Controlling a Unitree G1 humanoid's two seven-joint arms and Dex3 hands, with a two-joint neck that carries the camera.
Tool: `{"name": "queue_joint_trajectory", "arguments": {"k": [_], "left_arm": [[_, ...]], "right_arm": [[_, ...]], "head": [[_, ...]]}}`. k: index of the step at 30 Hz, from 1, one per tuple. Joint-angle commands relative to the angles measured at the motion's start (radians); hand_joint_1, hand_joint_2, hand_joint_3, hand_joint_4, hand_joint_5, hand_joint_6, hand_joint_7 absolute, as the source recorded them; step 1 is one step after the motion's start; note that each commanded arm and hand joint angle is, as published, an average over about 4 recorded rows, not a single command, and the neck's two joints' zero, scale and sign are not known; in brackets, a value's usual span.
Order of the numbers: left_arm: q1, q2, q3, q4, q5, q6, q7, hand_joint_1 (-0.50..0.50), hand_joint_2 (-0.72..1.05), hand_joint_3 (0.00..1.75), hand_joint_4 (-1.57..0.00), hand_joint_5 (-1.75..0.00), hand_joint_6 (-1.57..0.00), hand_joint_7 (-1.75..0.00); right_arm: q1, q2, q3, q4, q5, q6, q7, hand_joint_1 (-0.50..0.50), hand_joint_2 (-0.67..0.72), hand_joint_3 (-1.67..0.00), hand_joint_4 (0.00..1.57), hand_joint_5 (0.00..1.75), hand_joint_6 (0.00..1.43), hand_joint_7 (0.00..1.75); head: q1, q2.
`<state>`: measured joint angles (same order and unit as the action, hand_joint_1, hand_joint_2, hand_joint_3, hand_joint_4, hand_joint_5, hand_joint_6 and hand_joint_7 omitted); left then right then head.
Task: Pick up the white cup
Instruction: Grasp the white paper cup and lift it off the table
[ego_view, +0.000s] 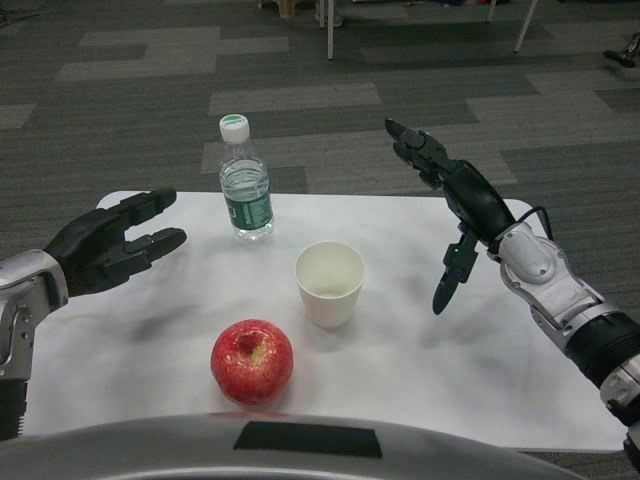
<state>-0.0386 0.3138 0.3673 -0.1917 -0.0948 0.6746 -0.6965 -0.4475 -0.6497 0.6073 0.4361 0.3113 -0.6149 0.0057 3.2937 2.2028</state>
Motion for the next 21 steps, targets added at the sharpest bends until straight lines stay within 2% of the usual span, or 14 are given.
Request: {"name": "queue_joint_trajectory", "arguments": {"k": [1,6,11,15,21], "left_arm": [[-0.02,-0.002,-0.004,0.005,0.024,-0.015,-0.005,-0.5,0.96,0.17,0.0,0.0,0.0,-0.14],[-0.022,-0.004,0.006,0.005,0.074,-0.02,-0.006,-0.5,0.94,0.24,0.0,0.0,0.0,-0.14],[-0.033,-0.008,0.016,0.007,0.085,-0.028,-0.005,-0.5,0.87,0.26,0.0,0.0,0.0,-0.14],[-0.042,-0.017,0.027,0.01,0.101,-0.03,-0.006,-0.5,0.87,0.26,0.0,-0.1,0.0,-0.14],[-0.055,-0.027,0.035,0.015,0.109,-0.03,-0.005,-0.5,0.87,0.26,0.0,-0.1,0.0,-0.14]], "right_arm": [[-0.017,0.002,0.029,0.002,0.009,0.001,0.004,-0.46,0.53,-0.08,0.0,0.0,0.0,0.0],[-0.016,0.014,0.088,-0.013,0.018,0.001,0.018,-0.46,0.58,-0.08,0.0,0.0,0.0,0.02],[-0.016,0.052,0.147,-0.011,0.019,0.002,0.017,-0.5,0.57,-0.08,0.0,0.0,0.0,0.02],[-0.034,0.075,0.207,0.015,0.019,0.002,0.0,-0.5,0.6,-0.08,0.0,0.0,0.0,0.05],[-0.065,0.085,0.269,0.047,0.019,0.003,-0.024,-0.5,0.61,-0.08,0.0,0.0,0.0,0.07]], "head": [[-0.009,0.001],[-0.017,0.002],[-0.038,0.005],[-0.049,0.007],[-0.058,0.004]]}}
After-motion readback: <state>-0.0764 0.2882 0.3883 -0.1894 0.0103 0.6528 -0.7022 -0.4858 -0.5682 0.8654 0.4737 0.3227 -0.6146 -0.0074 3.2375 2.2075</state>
